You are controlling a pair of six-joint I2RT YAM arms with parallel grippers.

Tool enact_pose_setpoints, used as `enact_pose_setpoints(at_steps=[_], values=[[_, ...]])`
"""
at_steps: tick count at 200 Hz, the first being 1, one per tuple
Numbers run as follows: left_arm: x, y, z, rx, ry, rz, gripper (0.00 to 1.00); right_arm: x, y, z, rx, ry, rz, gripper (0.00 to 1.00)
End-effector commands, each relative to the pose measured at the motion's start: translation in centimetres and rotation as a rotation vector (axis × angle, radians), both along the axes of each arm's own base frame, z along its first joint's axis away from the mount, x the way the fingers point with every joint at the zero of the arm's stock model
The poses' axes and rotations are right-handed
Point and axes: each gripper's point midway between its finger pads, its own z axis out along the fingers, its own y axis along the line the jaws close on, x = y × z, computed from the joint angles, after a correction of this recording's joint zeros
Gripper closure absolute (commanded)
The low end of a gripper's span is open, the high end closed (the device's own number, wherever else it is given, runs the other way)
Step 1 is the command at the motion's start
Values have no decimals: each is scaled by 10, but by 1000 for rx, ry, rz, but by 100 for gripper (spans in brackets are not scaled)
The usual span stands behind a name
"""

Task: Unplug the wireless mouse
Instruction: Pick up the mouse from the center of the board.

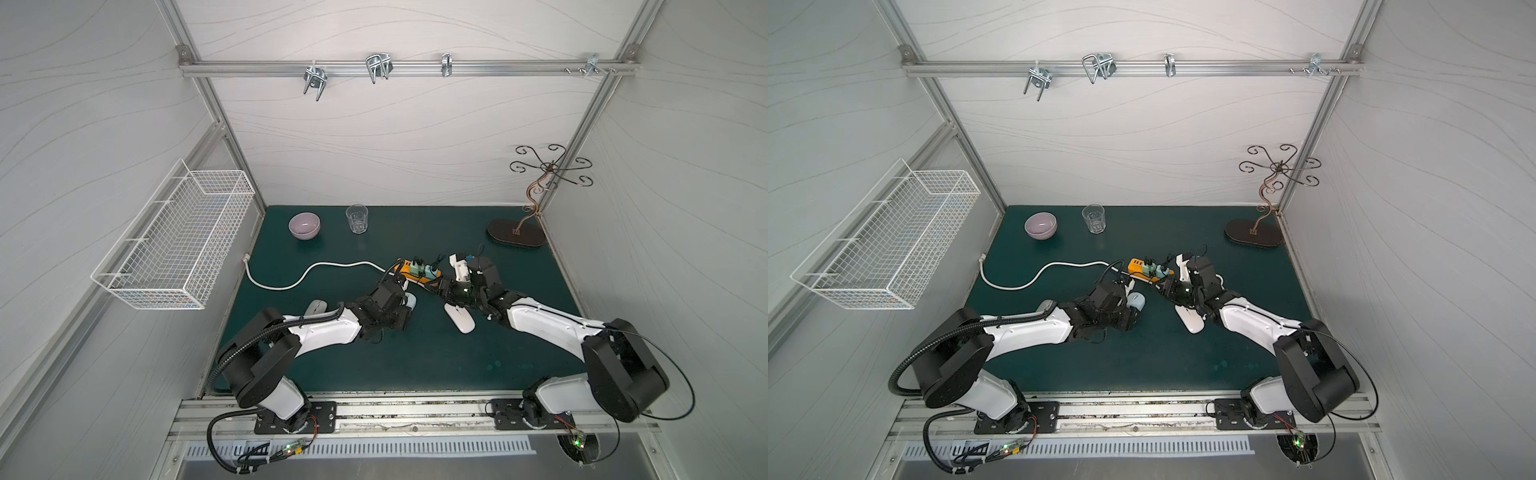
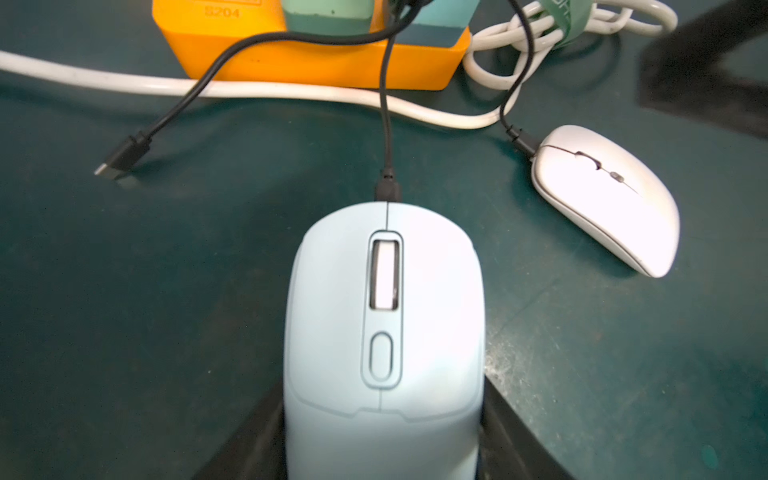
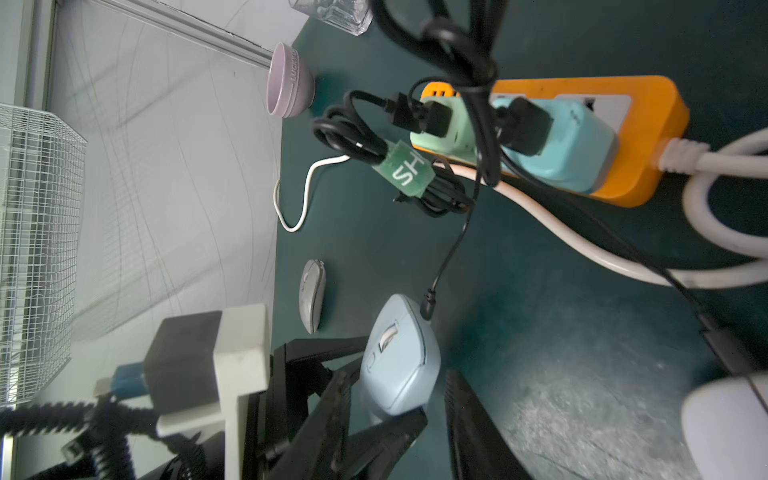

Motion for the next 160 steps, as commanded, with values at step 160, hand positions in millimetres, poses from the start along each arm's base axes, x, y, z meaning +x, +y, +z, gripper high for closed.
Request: enact_pose_setpoints(at_steps=[160], values=[[17,-10,58,-107,-161,-15,47,15,44,-6,212,111,36,67]])
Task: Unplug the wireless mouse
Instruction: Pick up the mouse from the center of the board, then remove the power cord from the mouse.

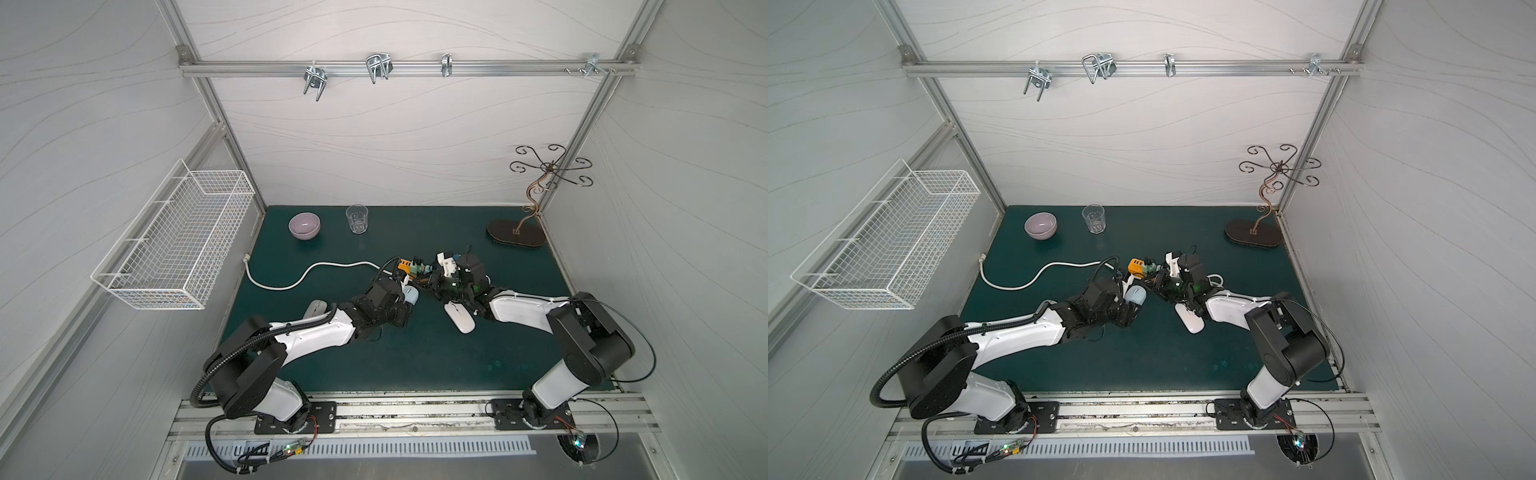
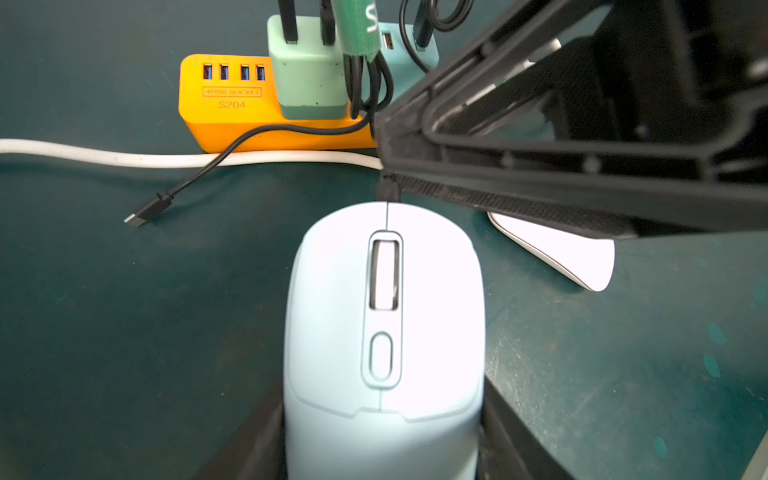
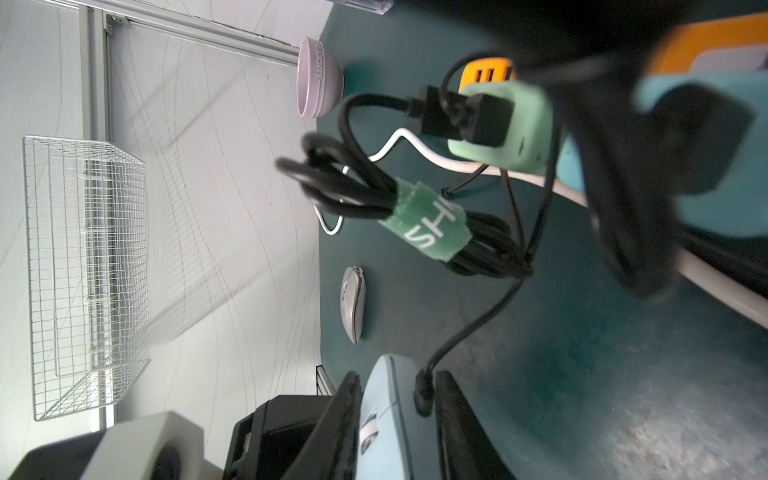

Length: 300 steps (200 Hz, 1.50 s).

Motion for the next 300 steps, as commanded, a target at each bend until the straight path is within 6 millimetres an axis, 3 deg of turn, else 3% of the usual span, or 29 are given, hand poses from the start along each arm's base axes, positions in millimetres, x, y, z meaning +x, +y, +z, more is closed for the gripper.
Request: enact_pose_setpoints(at_steps=[1,51,138,154,227,300], values=[[13,-5,28,-60,-76,18,47,-1,9,7,58,10,11,67],[11,-8,29,-75,-77,2,47,0,13,5,69,16,14,68],[11,-7,28,-70,-75,4,47,1,24,7,137,27,33,91],[11,-8,28,-75,-71,2,47,1,25,9,147,25,36,100],[1,-2,24,-44,-36,-10,50,4,23,5,158,19,18,100],[-27,34,13,126,71,-15,54,7,12,7,83,-27,7,100]])
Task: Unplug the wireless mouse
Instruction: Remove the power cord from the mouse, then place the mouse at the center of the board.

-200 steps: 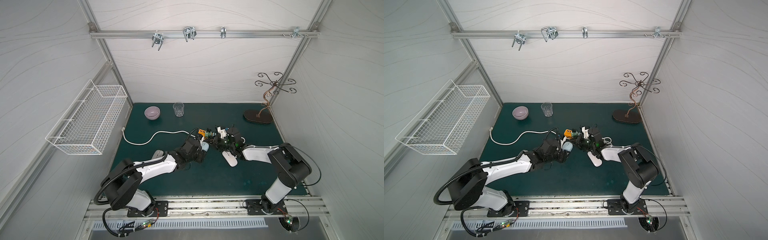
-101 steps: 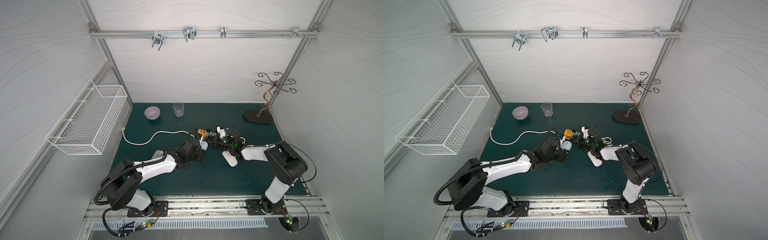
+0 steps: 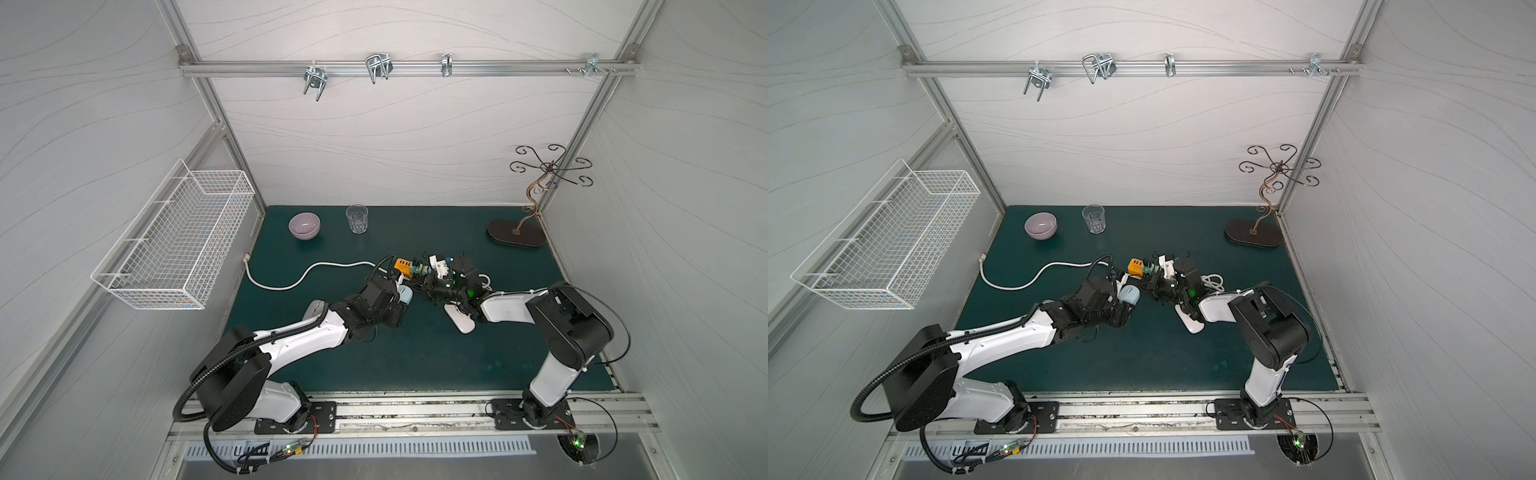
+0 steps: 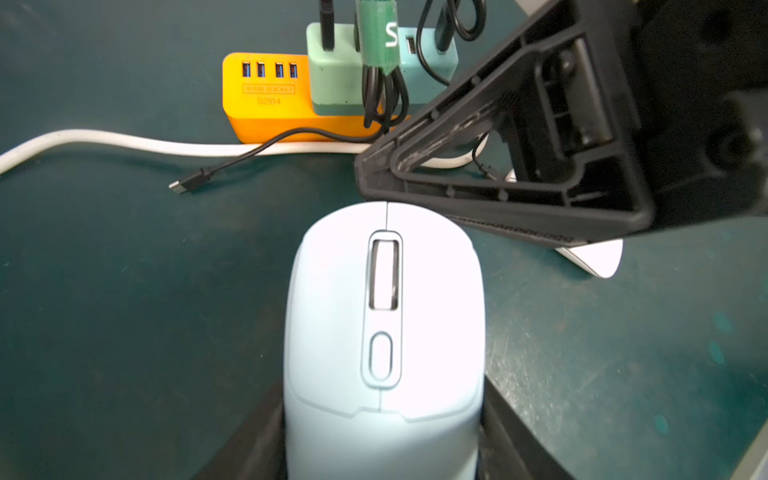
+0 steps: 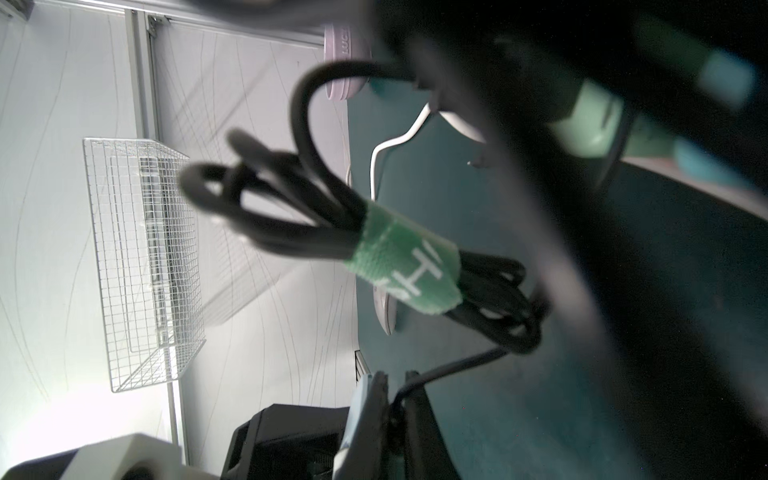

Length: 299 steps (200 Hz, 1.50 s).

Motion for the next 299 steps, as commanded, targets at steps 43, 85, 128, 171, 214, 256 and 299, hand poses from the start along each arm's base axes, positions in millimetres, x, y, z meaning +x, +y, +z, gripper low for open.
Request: enact_pose_setpoints(at_steps=[43,85,128,171,214,256,299], values=[[-25,20,1,88,99,-9,55,17,-17,11,-56,-74,-73,100],[-24,18,-6,23,120,57,60,28,-25,15,-35,-79,-128,100],[-20,22,-4,48,77,98,58,28,-20,22,-21,-86,-107,100],[-10,59,-4,151,25,240,55,23,-17,19,-14,-73,-87,100],[-7,89,-1,168,5,335,55,15,-8,16,-13,-70,-49,100],[-2,119,2,168,23,412,54,7,-1,11,-18,-64,-12,100],[4,139,-15,147,87,477,55,4,2,9,-19,-61,2,100]])
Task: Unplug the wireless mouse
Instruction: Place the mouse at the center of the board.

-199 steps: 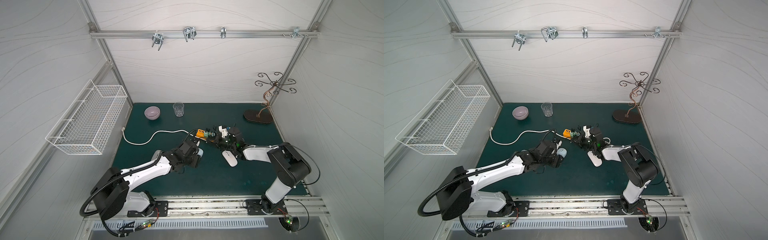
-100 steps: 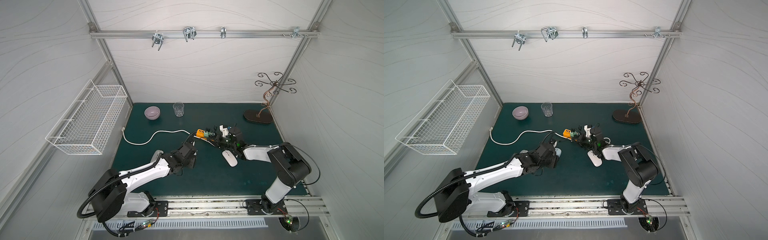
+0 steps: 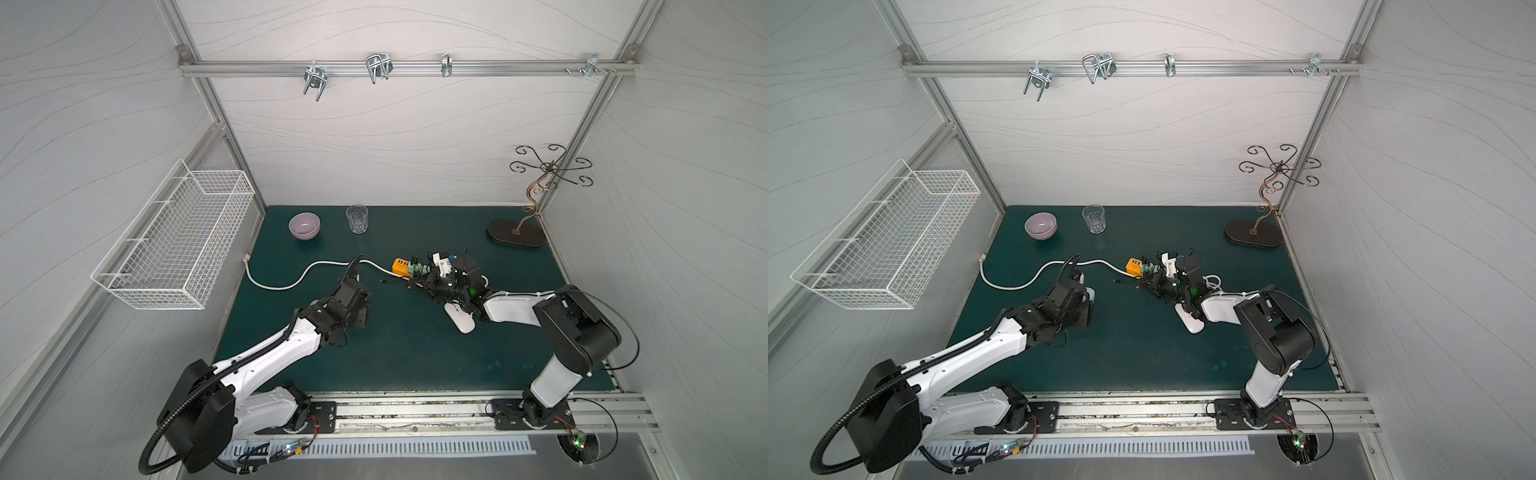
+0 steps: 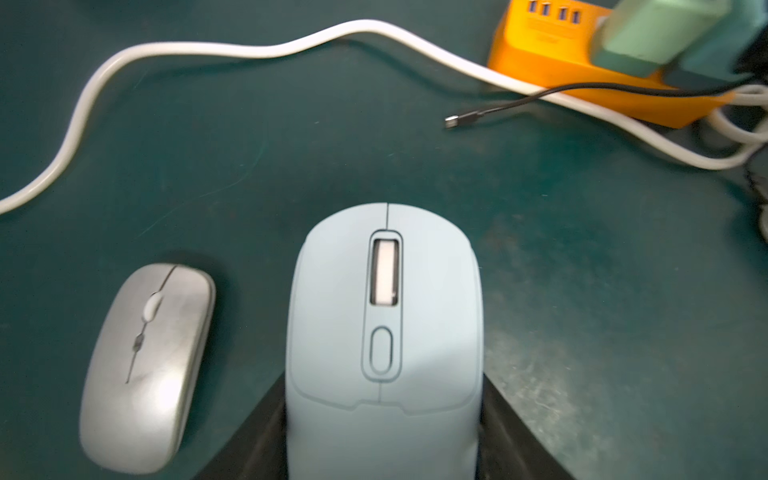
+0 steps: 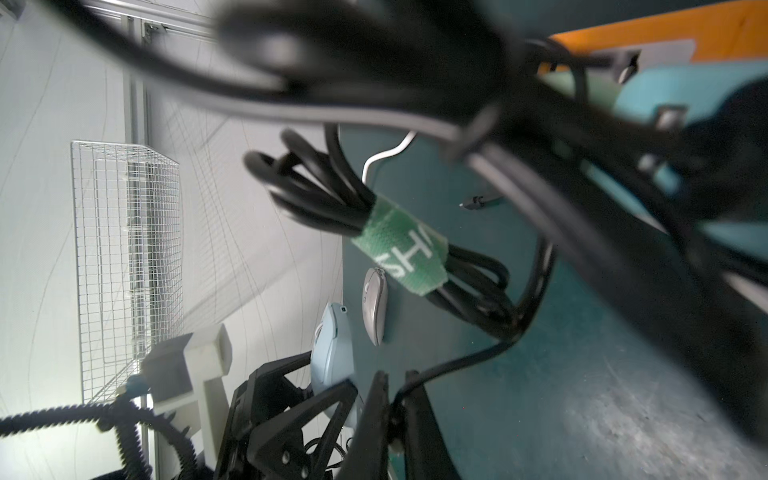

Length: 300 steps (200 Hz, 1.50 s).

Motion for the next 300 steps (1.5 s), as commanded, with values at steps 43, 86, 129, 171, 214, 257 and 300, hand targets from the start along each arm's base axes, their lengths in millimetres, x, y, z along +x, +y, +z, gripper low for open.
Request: enact_pose_setpoints(at_steps=[43,86,129,171,214,257,300], values=[[6,7,-37,-35,111,65,56,0,8,5,13,-20,32,100],[8,12,-54,11,167,100,57,-2,8,2,5,-14,32,100],[8,20,-64,24,226,146,58,-1,10,1,4,-12,36,100],[7,22,-69,40,264,170,49,-1,12,1,8,-7,42,100],[-3,20,-74,-5,302,200,40,-2,12,2,8,-6,44,100],[-14,24,-75,-14,318,223,33,-3,15,1,9,-5,52,100],[-19,30,-73,-8,314,246,32,-4,16,3,11,-7,55,100]])
